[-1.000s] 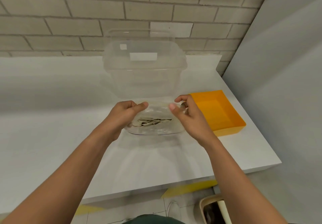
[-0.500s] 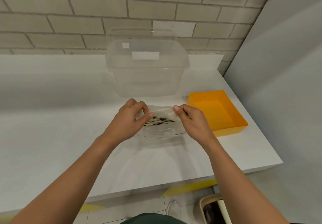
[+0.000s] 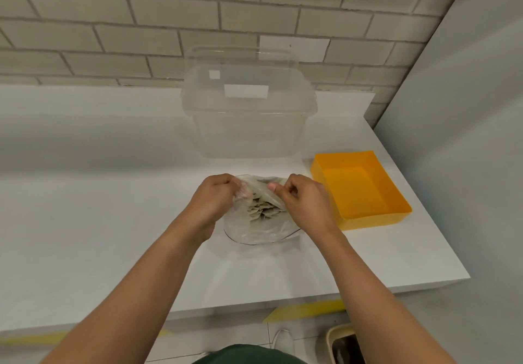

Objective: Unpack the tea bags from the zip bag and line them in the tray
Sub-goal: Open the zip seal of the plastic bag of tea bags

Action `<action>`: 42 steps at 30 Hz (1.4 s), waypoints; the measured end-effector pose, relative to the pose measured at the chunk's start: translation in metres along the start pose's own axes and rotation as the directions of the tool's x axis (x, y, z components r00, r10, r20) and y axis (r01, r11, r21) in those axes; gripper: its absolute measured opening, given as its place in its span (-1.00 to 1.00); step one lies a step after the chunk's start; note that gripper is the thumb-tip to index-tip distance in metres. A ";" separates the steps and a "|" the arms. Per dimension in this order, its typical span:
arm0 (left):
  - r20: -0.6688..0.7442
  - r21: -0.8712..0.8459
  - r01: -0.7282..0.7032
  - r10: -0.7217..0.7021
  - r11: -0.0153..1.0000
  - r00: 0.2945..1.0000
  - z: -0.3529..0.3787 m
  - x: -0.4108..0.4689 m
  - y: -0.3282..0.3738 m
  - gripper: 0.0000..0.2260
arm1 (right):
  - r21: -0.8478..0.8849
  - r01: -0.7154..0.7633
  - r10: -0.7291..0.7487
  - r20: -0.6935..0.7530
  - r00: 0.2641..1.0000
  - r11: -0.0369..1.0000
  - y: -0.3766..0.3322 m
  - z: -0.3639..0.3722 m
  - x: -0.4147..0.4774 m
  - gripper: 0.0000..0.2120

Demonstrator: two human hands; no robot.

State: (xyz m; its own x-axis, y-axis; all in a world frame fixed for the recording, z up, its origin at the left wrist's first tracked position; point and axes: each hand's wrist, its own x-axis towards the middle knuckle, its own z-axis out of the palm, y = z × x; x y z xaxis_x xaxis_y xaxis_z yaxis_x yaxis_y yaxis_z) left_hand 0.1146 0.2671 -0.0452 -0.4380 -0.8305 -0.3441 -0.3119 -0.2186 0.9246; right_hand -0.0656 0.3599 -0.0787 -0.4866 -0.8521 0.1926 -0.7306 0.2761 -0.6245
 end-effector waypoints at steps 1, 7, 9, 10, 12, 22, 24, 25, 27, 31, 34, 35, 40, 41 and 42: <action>-0.003 -0.056 0.031 -0.031 0.998 1.000 0.002 -0.001 0.001 -0.71 | -0.032 0.024 -0.024 -0.008 1.000 0.999 0.001 0.002 0.000 -0.52; -0.081 -0.160 0.126 -0.140 0.979 0.987 0.017 -0.001 0.005 -0.81 | -0.172 0.020 -0.021 -0.001 1.000 0.985 0.003 0.007 -0.002 -0.54; -0.091 -0.110 0.112 -0.122 0.988 0.988 0.021 0.000 0.003 -0.85 | -0.243 0.050 -0.068 -0.063 0.996 0.969 0.006 0.008 -0.004 -0.56; -0.101 -0.089 0.101 -0.110 0.991 0.989 0.023 0.002 0.002 -0.85 | -0.273 0.090 -0.124 -0.110 0.986 0.958 0.009 0.008 -0.006 -0.56; -0.124 -0.044 0.075 -0.080 0.996 0.989 0.024 0.006 0.000 -0.81 | -0.319 0.201 -0.271 -0.194 0.943 0.926 0.011 0.006 -0.013 -0.56; -0.031 0.073 0.044 -0.042 0.996 0.999 0.013 0.020 -0.009 -0.69 | -0.253 0.213 -0.225 -0.019 0.974 0.944 0.024 0.003 -0.040 -0.88; -0.050 0.171 -0.026 0.035 0.985 0.998 0.013 0.015 -0.010 -0.63 | -0.055 0.071 -0.073 -0.024 0.997 0.996 0.022 0.002 -0.039 -0.82; -0.055 0.231 -0.068 0.083 0.971 0.995 0.014 0.012 -0.011 -0.59 | 0.026 -0.008 0.008 -0.014 1.000 1.000 0.020 0.002 -0.039 -0.80; -0.064 0.395 -0.213 0.258 0.894 0.964 0.014 0.004 -0.018 -0.46 | 0.128 -0.111 0.114 -0.009 0.993 0.986 0.019 0.003 -0.039 -0.76; 0.109 0.800 -0.499 0.737 0.333 0.667 0.009 -0.003 -0.039 -0.54 | 0.219 -0.172 0.194 -0.085 0.977 0.961 0.012 0.010 -0.038 -0.75; 0.279 0.842 -0.536 0.795 0.067 0.538 0.002 -0.005 -0.045 -0.79 | 0.263 -0.228 0.257 -0.081 0.963 0.937 0.007 0.017 -0.036 -0.81; 0.306 0.850 -0.525 0.774 0.040 0.555 0.000 -0.008 -0.044 -0.83 | 0.265 -0.237 0.266 -0.078 0.961 0.935 0.006 0.018 -0.035 -0.83; 0.143 0.927 -0.251 0.354 0.280 0.924 -0.003 -0.017 -0.039 -0.63 | 0.270 -0.202 0.223 -0.050 0.974 0.942 -0.001 0.028 -0.036 -0.86; 0.122 0.925 -0.224 0.319 0.308 0.940 -0.002 -0.017 -0.040 -0.54 | 0.271 -0.192 0.210 -0.040 0.977 0.943 -0.002 0.029 -0.037 -0.87; 0.118 0.916 -0.223 0.306 0.333 0.945 -0.001 -0.017 -0.041 -0.47 | 0.274 -0.184 0.202 -0.038 0.979 0.944 -0.002 0.030 -0.037 -0.87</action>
State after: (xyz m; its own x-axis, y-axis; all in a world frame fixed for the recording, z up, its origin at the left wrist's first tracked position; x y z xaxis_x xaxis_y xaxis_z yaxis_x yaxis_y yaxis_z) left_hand 0.1353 0.2897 -0.0776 -0.6088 -0.7909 -0.0613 -0.7789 0.5813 0.2354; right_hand -0.0312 0.3775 -0.1076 -0.6425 -0.7609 0.0911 -0.4683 0.2957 -0.8326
